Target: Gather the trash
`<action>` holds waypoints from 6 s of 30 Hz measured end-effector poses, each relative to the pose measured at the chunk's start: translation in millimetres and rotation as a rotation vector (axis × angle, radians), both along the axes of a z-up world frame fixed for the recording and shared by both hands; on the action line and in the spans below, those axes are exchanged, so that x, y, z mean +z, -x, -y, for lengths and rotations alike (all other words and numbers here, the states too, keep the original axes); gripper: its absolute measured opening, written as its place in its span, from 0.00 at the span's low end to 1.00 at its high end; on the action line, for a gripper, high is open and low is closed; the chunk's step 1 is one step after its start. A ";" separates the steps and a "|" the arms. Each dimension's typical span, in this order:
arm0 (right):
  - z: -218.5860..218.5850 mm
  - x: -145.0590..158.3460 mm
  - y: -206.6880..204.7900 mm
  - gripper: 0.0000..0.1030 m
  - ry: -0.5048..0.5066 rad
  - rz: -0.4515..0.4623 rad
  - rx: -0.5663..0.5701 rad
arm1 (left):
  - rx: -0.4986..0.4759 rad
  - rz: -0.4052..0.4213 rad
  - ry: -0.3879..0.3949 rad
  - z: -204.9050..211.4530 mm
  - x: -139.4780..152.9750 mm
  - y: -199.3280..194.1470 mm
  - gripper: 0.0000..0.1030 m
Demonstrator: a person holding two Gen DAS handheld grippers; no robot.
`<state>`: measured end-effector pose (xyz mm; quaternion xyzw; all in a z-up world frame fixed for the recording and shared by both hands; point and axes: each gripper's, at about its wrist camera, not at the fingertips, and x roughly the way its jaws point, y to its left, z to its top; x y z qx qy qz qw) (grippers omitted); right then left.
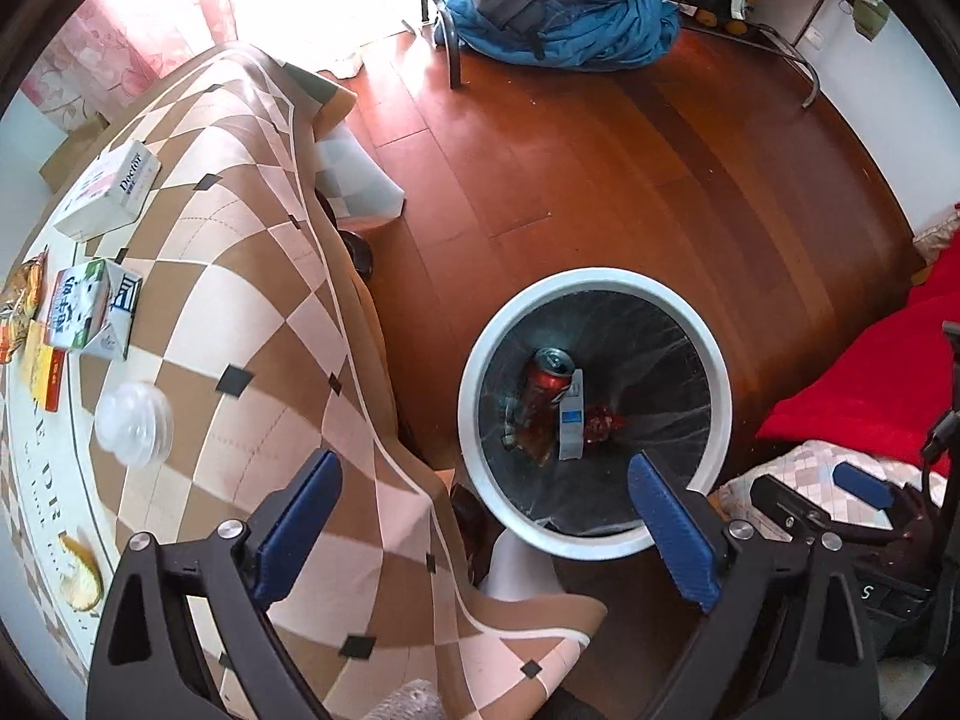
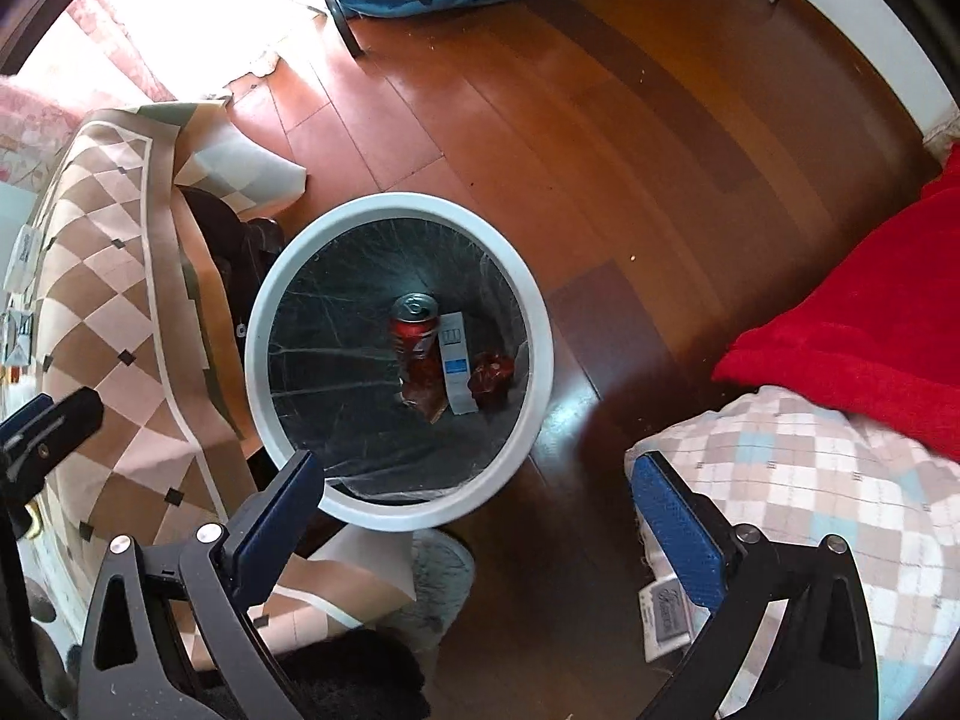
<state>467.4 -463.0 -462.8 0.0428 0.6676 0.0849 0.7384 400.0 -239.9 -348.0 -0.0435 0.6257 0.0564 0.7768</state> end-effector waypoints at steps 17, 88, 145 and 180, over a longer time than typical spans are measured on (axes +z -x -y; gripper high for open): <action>8.6 100.4 41.8 1.00 0.003 0.160 0.001 | 0.003 0.109 -0.008 -0.7 67.7 40.8 0.95; -408.2 82.9 -56.3 0.62 -0.053 -0.033 0.354 | 0.410 -0.077 -0.088 -341.7 -1.4 48.5 0.60; -17.2 178.6 31.5 0.52 -0.172 0.299 0.011 | -0.065 0.303 0.070 -29.3 129.1 35.3 0.52; 4.9 4.7 -1.3 1.00 -0.009 -0.033 -0.016 | -0.030 -0.039 -0.026 7.9 -9.6 -2.5 0.90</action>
